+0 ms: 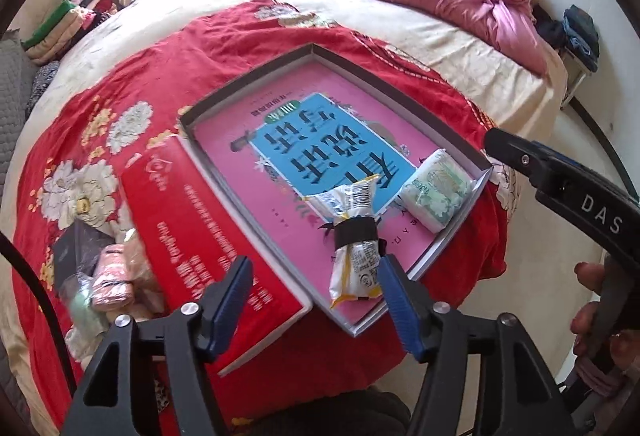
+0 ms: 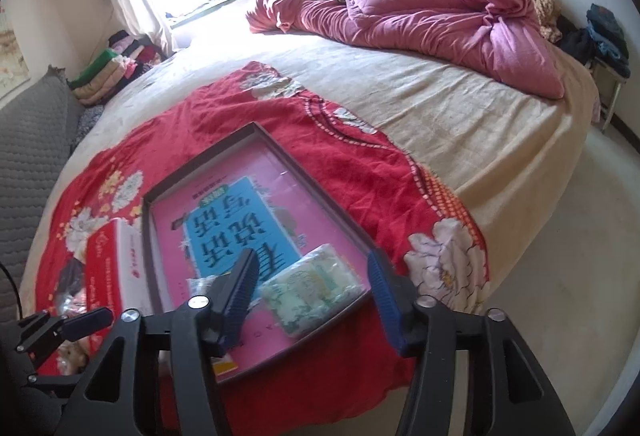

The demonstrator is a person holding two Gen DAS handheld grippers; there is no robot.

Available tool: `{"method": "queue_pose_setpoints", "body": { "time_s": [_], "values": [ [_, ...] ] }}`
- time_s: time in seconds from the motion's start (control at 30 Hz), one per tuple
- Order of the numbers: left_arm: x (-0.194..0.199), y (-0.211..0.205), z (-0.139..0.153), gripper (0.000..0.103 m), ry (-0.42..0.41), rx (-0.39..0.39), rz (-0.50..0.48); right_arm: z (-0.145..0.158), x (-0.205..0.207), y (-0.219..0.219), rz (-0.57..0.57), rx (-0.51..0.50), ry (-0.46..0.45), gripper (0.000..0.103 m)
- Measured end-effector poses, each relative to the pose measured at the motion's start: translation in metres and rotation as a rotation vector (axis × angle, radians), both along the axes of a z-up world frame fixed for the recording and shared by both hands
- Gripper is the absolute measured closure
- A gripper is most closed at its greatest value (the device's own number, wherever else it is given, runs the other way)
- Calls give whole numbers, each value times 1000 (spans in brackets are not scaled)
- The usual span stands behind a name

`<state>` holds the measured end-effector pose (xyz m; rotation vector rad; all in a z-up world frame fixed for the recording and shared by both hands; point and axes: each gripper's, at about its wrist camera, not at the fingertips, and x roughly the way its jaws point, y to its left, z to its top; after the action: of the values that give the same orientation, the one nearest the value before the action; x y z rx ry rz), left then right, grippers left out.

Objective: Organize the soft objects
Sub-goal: 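Withdraw both tools from the tray back toward the pile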

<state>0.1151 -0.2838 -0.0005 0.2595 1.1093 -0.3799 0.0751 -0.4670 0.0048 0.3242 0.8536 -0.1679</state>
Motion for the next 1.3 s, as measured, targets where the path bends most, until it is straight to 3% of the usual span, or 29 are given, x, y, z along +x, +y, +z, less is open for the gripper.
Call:
{"method": "queue_pose_setpoints", "body": {
  "time_s": [0.17,0.43,0.9,1.3],
  "values": [
    [-10,20,19,37,-35,-19,19,18,-9,17,20,56,-19,30],
    [-19,65,44,33,-70,-41,80,59,-21,65,108,89,-59,29],
    [-39,142,66,26,-126,-92,204,105,-43,141,204,-25,-158,29],
    [-56,184,76,25,-146,-130,268,114,-53,179,289,-77,-178,25]
  ]
}}
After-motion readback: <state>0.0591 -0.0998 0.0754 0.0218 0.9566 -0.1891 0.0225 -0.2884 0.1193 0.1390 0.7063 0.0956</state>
